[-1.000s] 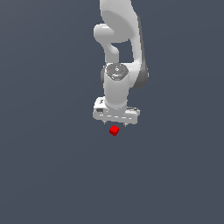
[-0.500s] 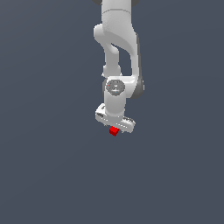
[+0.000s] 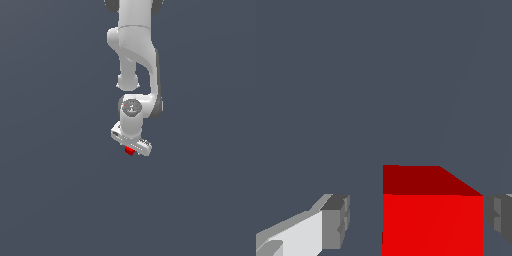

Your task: Pick up the red cube and move it to a goal position.

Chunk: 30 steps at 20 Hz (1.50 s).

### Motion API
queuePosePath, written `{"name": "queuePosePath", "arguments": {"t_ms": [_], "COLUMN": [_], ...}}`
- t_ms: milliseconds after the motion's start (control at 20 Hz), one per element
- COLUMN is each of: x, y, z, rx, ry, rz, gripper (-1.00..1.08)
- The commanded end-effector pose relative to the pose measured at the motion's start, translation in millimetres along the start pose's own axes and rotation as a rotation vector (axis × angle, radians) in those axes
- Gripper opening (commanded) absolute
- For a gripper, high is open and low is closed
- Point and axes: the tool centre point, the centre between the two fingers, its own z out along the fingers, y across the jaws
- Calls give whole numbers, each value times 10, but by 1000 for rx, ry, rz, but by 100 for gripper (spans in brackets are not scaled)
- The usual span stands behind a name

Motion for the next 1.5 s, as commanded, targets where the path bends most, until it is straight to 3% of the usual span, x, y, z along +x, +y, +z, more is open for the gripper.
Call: {"name": "queuePosePath", "arguments": {"t_ms": [0,50,100,850,1450], "x": [-3,-3,-3,-2,18], "y": [1,1,1,-21,-201], "z": [31,33,33,-48,-864], "rx": [1,1,1,1,1], "ry": [0,0,0,0,0], "rz": [14,15,15,14,15], "gripper": [100,100,-100,-100,-100]}}
